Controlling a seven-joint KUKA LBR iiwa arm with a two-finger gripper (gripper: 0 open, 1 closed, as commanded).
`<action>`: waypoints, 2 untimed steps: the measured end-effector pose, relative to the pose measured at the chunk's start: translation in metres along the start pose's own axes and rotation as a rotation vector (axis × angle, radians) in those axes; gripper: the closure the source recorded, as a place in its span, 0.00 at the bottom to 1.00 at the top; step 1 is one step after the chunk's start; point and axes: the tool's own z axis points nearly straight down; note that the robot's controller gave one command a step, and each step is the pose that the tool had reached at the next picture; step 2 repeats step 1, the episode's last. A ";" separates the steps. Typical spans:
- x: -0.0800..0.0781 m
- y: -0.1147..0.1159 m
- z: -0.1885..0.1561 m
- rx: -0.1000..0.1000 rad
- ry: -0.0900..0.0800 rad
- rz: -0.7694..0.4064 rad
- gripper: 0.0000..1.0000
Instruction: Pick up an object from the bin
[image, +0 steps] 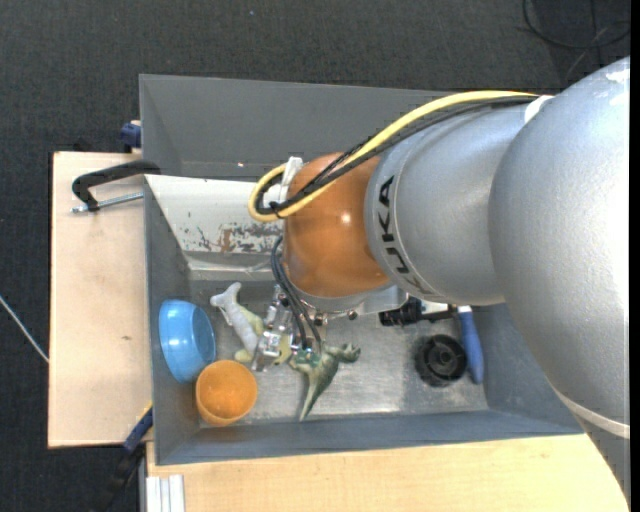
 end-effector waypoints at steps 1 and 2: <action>-0.001 0.001 -0.023 -0.001 -0.002 -0.001 1.00; -0.001 0.001 -0.023 -0.001 -0.002 -0.001 1.00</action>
Offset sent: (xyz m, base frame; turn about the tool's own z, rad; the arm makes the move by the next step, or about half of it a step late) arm -0.0001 -0.0001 0.0207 0.0000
